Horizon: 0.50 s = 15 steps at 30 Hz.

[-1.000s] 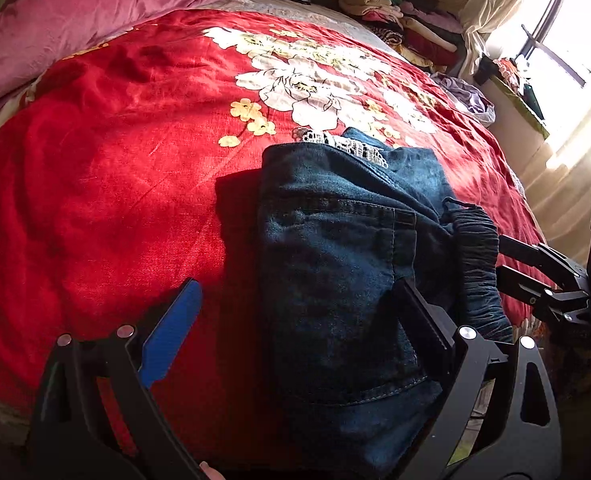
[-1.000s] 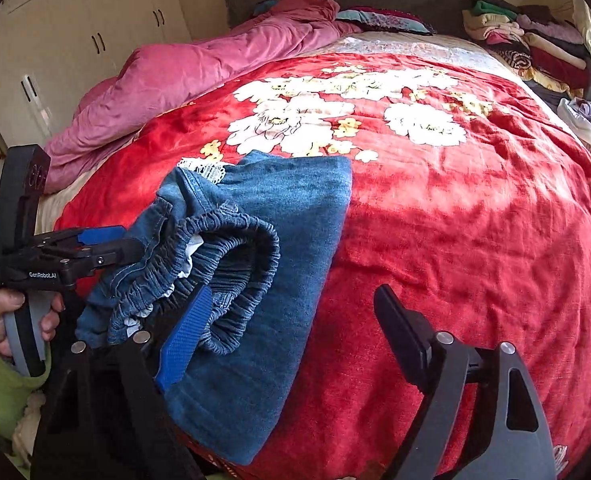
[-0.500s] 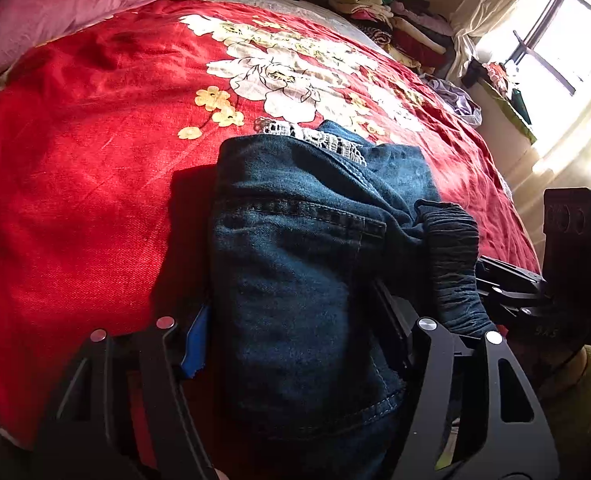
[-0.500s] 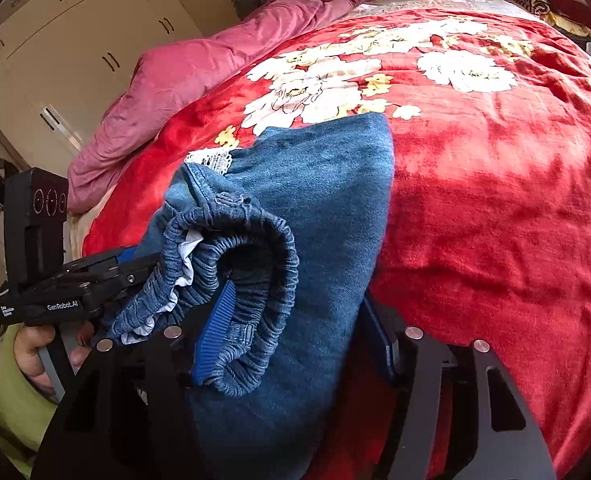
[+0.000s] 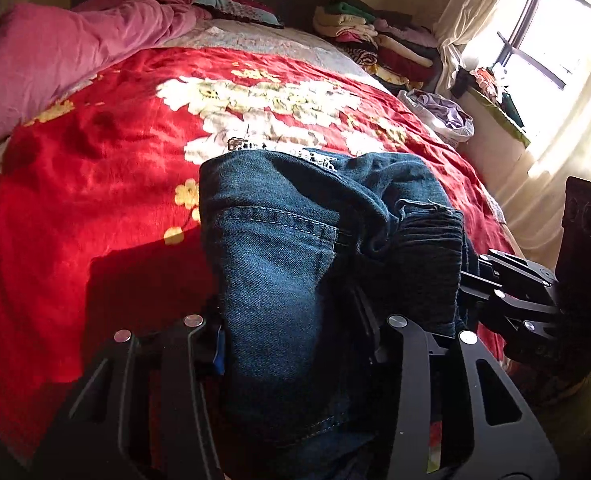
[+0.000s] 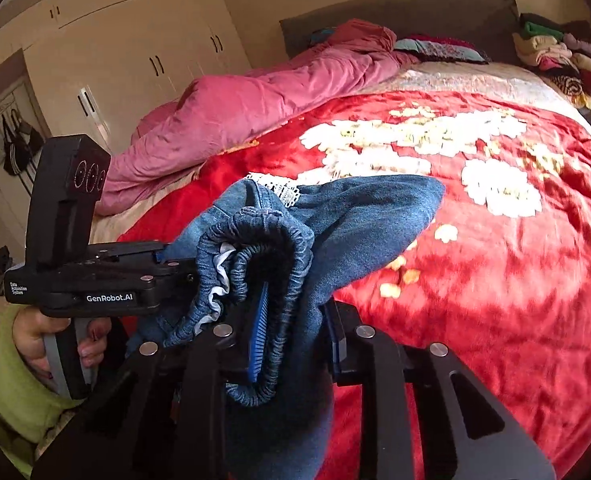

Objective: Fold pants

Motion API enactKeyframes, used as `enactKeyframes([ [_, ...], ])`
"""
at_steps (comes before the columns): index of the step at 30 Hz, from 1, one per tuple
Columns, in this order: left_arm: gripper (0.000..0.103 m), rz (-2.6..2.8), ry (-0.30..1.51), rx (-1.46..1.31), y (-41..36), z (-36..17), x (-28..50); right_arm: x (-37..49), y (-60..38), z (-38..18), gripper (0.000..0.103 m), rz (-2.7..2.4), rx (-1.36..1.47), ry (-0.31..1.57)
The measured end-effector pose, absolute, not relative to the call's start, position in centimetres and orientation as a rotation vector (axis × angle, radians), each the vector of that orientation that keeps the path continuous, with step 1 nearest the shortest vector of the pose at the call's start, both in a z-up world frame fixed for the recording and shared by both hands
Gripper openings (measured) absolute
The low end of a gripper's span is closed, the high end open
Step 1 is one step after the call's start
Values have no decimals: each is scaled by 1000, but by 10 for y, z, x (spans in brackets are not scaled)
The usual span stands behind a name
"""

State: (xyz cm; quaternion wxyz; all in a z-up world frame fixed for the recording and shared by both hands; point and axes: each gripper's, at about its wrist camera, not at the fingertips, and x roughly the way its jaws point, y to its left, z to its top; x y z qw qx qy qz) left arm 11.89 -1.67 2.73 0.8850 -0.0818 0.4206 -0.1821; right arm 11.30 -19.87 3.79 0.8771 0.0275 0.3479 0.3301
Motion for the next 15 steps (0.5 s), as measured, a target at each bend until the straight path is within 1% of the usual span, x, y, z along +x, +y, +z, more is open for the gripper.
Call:
enactKeyframes([
  [8, 37, -342, 852, -136, -15, 37, 156, 156, -190, 46, 23, 664, 35, 695],
  [15, 37, -334, 884, -145, -13, 17, 173, 184, -192, 25, 23, 640, 65, 758],
])
